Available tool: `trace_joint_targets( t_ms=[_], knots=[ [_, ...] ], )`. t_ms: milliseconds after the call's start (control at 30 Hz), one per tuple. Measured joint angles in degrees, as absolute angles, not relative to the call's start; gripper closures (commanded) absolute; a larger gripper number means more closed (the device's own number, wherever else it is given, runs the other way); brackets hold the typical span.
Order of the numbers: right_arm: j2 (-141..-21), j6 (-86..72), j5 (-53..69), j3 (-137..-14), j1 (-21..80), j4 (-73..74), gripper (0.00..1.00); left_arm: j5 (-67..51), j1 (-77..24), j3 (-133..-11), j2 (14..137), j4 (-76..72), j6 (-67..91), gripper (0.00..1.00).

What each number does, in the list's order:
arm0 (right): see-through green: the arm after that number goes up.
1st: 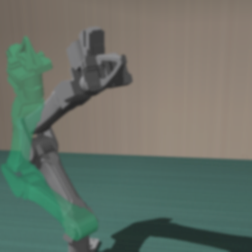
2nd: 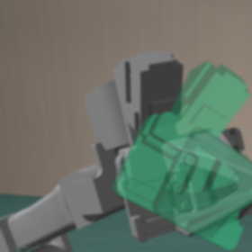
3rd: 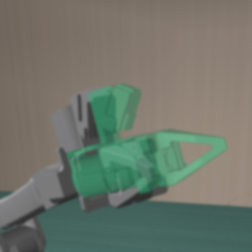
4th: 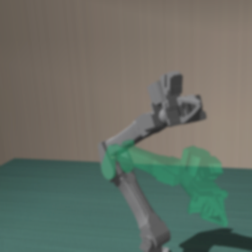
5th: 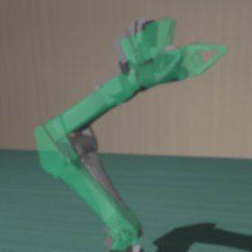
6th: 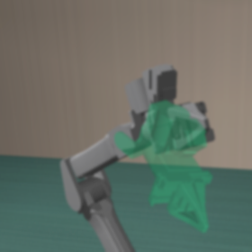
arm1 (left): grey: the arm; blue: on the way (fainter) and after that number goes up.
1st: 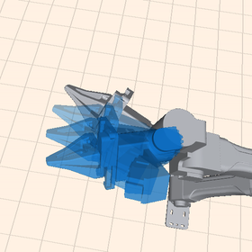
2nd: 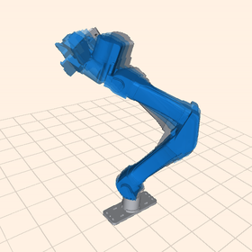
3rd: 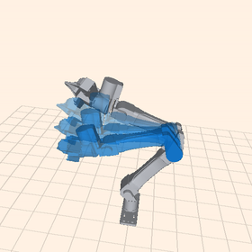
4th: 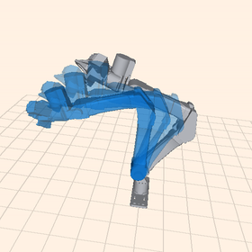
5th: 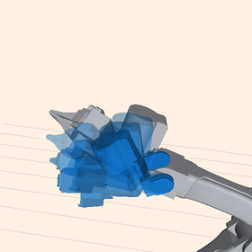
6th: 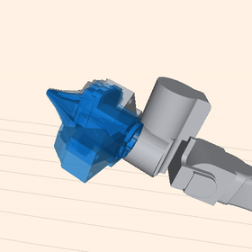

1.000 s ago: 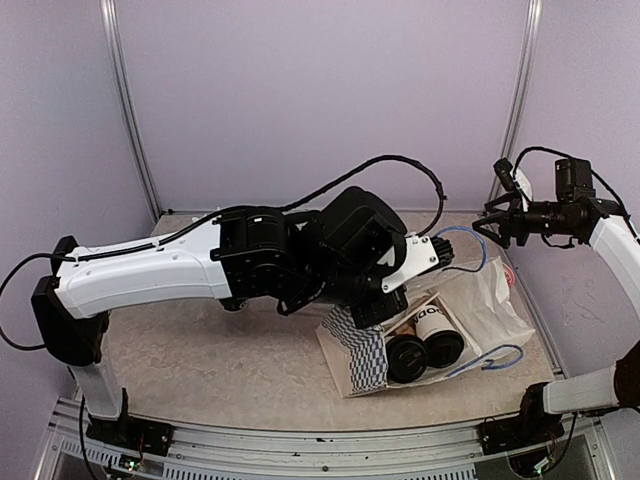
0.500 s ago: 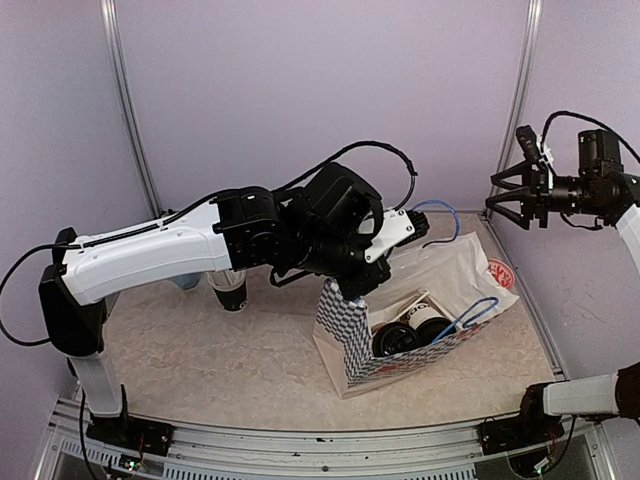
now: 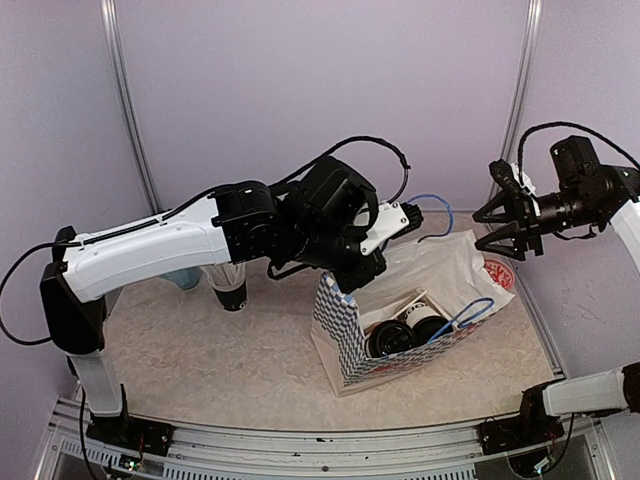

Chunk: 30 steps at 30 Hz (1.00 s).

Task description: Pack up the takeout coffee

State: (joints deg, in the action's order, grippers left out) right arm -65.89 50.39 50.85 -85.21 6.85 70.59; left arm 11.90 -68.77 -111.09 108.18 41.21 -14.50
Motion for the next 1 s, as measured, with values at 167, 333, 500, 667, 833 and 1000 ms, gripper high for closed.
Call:
trace_joint_targets(
  t_ms=[167,333,500,667,833,1000],
  knots=[
    [-66.6,50.8,50.6,-85.2,6.9,70.7,0.37,11.0,-67.1,-111.7,108.7,41.6,-14.0,1.00],
    [-66.7,50.5,50.9,-85.2,6.9,70.0,0.39,10.6,-65.4,-111.9,109.2,41.7,-14.0,1.00],
    [-66.7,50.5,50.3,-85.1,8.5,69.6,0.41,10.5,-65.2,-111.9,109.2,41.6,-14.0,1.00],
    [-67.0,51.0,46.6,-85.4,14.4,69.6,0.43,10.4,-64.8,-112.7,109.5,41.8,-14.7,1.00],
    [-70.1,52.1,41.3,-86.7,20.6,70.0,0.47,10.2,-64.0,-114.9,110.6,41.8,-14.9,1.00],
    [-73.7,53.1,35.5,-86.7,28.0,70.3,0.53,9.3,-62.8,-116.3,111.7,41.8,-15.0,0.99]
  ],
)
